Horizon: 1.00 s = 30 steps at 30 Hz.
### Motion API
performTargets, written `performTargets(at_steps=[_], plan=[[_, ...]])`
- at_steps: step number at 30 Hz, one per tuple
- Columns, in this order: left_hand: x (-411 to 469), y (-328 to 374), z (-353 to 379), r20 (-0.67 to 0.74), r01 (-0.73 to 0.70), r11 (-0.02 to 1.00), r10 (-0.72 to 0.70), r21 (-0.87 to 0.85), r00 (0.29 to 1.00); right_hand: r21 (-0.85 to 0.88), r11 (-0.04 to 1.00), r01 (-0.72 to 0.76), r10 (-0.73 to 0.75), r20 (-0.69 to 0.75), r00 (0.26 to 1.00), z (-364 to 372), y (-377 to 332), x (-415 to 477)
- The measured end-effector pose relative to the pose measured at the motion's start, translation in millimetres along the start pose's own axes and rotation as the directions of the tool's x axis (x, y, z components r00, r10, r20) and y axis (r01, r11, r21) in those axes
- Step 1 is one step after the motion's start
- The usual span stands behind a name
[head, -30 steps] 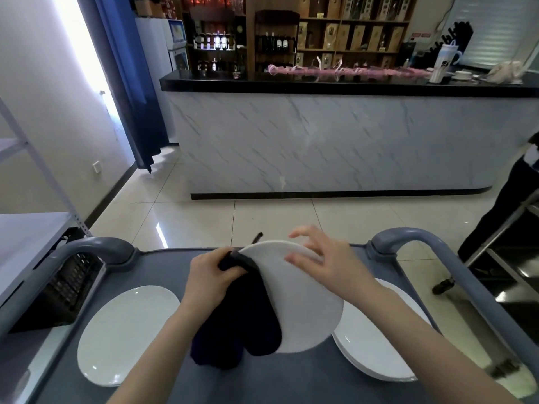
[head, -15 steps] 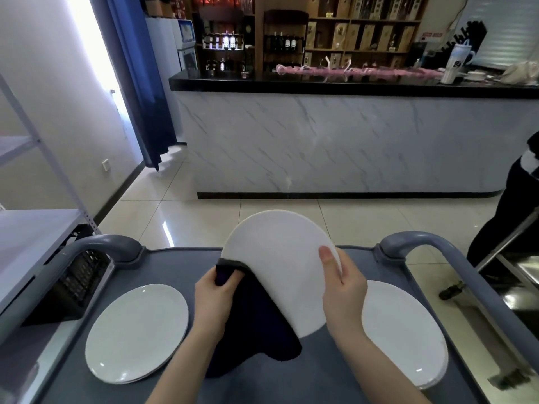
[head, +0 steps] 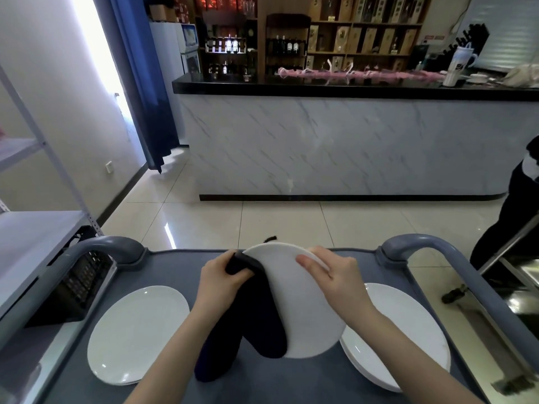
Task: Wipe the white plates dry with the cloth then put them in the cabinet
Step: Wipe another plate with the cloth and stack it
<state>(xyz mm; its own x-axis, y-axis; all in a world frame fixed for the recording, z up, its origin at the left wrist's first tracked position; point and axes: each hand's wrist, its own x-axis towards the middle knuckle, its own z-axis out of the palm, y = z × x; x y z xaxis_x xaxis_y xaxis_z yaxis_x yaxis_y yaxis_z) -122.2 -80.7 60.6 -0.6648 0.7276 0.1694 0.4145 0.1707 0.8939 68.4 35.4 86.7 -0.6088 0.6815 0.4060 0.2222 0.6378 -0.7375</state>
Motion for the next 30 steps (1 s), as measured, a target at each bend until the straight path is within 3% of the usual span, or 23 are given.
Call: performTargets(at_steps=[2, 4, 6, 11, 13, 16, 18, 22, 24, 27, 30], plan=[[-3, -5, 2, -0.079, 0.103, 0.984, -0.115, -0.146, 0.990, 0.133, 0.988, -0.076, 0.097, -0.165, 0.982, 4, -4, -6], [-11, -10, 10, -0.095, 0.225, 0.929, -0.262, -0.294, 0.960, 0.300, 0.940, -0.160, 0.254, -0.307, 0.917, 12, -7, -10], [-20, -13, 18, -0.096, 0.290, 0.872, -0.353, -0.395, 0.931, 0.344, 0.918, -0.198, 0.319, -0.342, 0.884, 15, -7, -9], [-21, -16, 4, -0.129, 0.227, 0.899, -0.293, -0.375, 0.947, 0.130, 0.978, -0.165, 0.182, -0.129, 0.975, -13, 2, 6], [-16, -12, -7, -0.111, 0.143, 0.955, -0.176, -0.261, 0.978, 0.083, 0.982, -0.168, 0.166, 0.027, 0.986, -25, -1, 19], [-6, 0, -16, -0.023, -0.028, 0.999, 0.028, -0.015, 0.999, -0.076, 0.993, -0.085, 0.105, 0.317, 0.943, -25, -9, 30], [-2, 5, -16, 0.036, -0.098, 0.992, 0.095, 0.081, 0.995, -0.102, 0.995, -0.022, 0.056, 0.346, 0.936, -15, -9, 29], [-5, 5, -9, 0.005, -0.032, 0.999, 0.032, 0.018, 0.999, 0.033, 0.999, -0.013, 0.008, 0.137, 0.991, -3, -5, 13], [-8, -2, -7, -0.050, 0.057, 0.997, -0.060, -0.053, 0.997, 0.112, 0.991, -0.067, 0.065, 0.018, 0.998, 1, -4, 7], [-20, -12, 2, -0.079, 0.232, 0.940, -0.259, -0.251, 0.963, 0.342, 0.917, -0.204, 0.279, -0.188, 0.942, 9, -3, 3], [-30, -14, 14, -0.069, 0.318, 0.864, -0.371, -0.391, 0.926, 0.381, 0.893, -0.238, 0.363, -0.301, 0.882, 19, -3, -5]])
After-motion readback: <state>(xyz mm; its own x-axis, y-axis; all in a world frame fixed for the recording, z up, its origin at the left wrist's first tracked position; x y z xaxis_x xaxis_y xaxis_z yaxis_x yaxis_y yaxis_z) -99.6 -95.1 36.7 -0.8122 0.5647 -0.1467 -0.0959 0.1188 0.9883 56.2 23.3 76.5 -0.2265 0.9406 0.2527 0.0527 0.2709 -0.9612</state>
